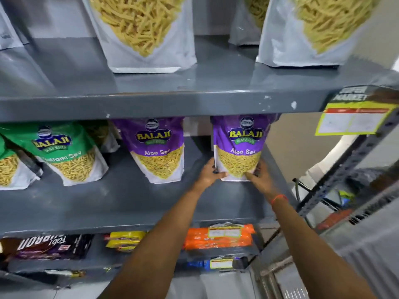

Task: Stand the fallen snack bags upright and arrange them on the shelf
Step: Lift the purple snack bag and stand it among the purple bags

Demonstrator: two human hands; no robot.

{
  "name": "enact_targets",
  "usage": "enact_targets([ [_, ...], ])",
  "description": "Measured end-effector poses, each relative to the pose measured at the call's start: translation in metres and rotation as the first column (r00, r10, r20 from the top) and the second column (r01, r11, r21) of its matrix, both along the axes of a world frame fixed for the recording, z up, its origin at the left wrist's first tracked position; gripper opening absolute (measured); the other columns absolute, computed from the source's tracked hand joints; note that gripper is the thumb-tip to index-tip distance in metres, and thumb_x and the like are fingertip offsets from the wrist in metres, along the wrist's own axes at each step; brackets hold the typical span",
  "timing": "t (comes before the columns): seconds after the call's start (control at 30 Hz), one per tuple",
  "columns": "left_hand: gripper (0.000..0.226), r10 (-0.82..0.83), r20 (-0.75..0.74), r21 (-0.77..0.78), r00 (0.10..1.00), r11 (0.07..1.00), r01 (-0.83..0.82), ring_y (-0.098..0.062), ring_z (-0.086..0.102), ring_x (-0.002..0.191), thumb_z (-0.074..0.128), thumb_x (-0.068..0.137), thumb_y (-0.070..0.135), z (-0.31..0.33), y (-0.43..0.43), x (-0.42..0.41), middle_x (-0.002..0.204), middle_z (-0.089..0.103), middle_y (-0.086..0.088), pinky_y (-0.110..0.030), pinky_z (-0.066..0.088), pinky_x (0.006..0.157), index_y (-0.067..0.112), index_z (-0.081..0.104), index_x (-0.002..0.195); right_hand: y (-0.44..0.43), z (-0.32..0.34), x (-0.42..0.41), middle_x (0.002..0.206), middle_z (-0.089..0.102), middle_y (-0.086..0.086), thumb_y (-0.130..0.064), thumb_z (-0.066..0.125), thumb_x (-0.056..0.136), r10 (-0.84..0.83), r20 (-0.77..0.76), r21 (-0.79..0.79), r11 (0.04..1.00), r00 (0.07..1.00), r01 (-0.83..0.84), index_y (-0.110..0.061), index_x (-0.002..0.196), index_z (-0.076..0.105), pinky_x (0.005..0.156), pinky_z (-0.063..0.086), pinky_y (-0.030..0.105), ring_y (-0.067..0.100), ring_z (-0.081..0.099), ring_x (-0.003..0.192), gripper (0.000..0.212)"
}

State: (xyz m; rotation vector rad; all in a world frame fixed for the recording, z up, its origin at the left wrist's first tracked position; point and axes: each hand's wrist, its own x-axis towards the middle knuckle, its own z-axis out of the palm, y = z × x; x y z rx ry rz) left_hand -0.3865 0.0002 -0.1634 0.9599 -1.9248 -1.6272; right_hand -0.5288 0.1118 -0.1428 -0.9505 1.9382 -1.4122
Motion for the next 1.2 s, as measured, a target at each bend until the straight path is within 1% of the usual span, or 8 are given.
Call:
enact_targets([
  [0.07, 0.057, 0.059, -0.014, 0.037, 0.998, 0.998, -0.058, 0.007, 0.062, 0.081, 0.069, 0.072, -0.008, -0.003, 0.009, 0.001, 0.116, 0.057, -0.016, -0.005, 0.049, 0.067, -0.006, 0.044, 0.123, 0.007, -0.007, -0.007, 0.129, 0.052, 0.027, 0.006, 0.064, 0.076, 0.011, 0.016, 0.030, 0.999, 1.000, -0.011, 0.004, 0.124, 0.039, 0.104, 0.040, 0.053, 0.031, 0.052, 0.113, 0.054],
  [0.17, 0.058, 0.110, -0.030, 0.049, 0.993, 0.993, -0.109, -0.020, 0.058, 0.099, 0.075, 0.068, 0.003, -0.006, 0.033, 0.013, 0.114, 0.061, -0.016, -0.007, 0.051, 0.069, -0.002, 0.048, 0.119, 0.028, -0.010, -0.004, 0.122, 0.057, 0.024, 0.008, 0.062, 0.077, 0.035, 0.042, 0.044, 0.998, 0.999, -0.037, 0.004, 0.119, 0.043, 0.105, 0.042, 0.050, 0.025, 0.054, 0.107, 0.046],
  [0.3, 0.052, 0.101, -0.008, 0.003, 0.995, 0.995, -0.101, -0.018, 0.061, 0.102, 0.074, 0.072, 0.010, -0.011, 0.077, 0.033, 0.111, 0.064, -0.005, -0.004, 0.049, 0.073, 0.007, 0.050, 0.117, 0.069, -0.011, 0.004, 0.112, 0.057, 0.014, 0.013, 0.056, 0.079, 0.054, -0.023, 0.106, 0.993, 0.998, -0.051, 0.009, 0.115, 0.046, 0.076, 0.044, -0.002, 0.018, 0.051, 0.103, 0.038],
  [0.37, 0.050, 0.114, -0.012, -0.020, 0.993, 0.993, -0.114, -0.013, 0.060, 0.098, 0.073, 0.074, 0.011, -0.009, 0.097, 0.038, 0.110, 0.064, -0.002, 0.001, 0.046, 0.070, 0.009, 0.051, 0.118, 0.082, -0.015, 0.005, 0.114, 0.057, 0.014, 0.012, 0.057, 0.079, 0.043, -0.054, 0.111, 0.993, 0.998, -0.037, 0.009, 0.115, 0.047, 0.067, 0.039, -0.008, 0.018, 0.051, 0.103, 0.038],
  [0.43, 0.050, 0.134, 0.002, -0.038, 0.991, 0.990, -0.134, -0.009, 0.058, 0.094, 0.073, 0.074, 0.015, -0.008, 0.110, 0.038, 0.108, 0.063, 0.002, 0.002, 0.045, 0.068, 0.012, 0.051, 0.119, 0.088, -0.017, 0.005, 0.117, 0.059, 0.020, 0.010, 0.057, 0.079, 0.024, -0.059, 0.105, 0.994, 0.998, -0.017, 0.008, 0.115, 0.048, 0.068, 0.041, -0.005, 0.023, 0.054, 0.106, 0.037],
  [0.67, 0.052, 0.135, 0.035, -0.044, 0.990, 0.990, -0.133, -0.014, 0.058, 0.104, 0.072, 0.076, 0.021, -0.004, 0.121, 0.035, 0.124, 0.063, -0.006, -0.023, 0.048, 0.084, 0.015, 0.049, 0.122, 0.101, -0.015, 0.010, 0.124, 0.061, 0.017, -0.004, 0.061, 0.081, 0.008, -0.003, 0.106, 0.994, 1.000, -0.008, -0.006, 0.119, 0.049, 0.099, 0.046, 0.042, 0.029, 0.056, 0.115, 0.039],
  [1.0, 0.054, 0.106, 0.066, -0.049, 0.992, 0.993, -0.103, -0.025, 0.059, 0.113, 0.073, 0.075, 0.025, -0.007, 0.123, 0.035, 0.127, 0.061, -0.007, -0.036, 0.051, 0.088, 0.017, 0.047, 0.122, 0.109, -0.015, 0.019, 0.122, 0.060, 0.017, -0.002, 0.057, 0.084, -0.030, 0.004, 0.100, 0.995, 1.000, 0.030, -0.008, 0.117, 0.048, 0.091, 0.045, 0.038, 0.029, 0.056, 0.112, 0.034],
  [1.2, 0.069, 0.092, 0.083, -0.105, 0.992, 0.991, -0.083, -0.025, 0.057, 0.118, 0.074, 0.070, 0.037, -0.007, 0.127, 0.037, 0.132, 0.056, -0.006, -0.033, 0.052, 0.086, 0.018, 0.040, 0.127, 0.108, -0.016, 0.040, 0.143, 0.042, 0.013, -0.020, 0.049, 0.086, -0.142, -0.061, -0.005, 0.990, 0.988, 0.142, -0.012, 0.135, 0.033, 0.108, 0.034, 0.039, 0.026, 0.039, 0.133, 0.052],
])
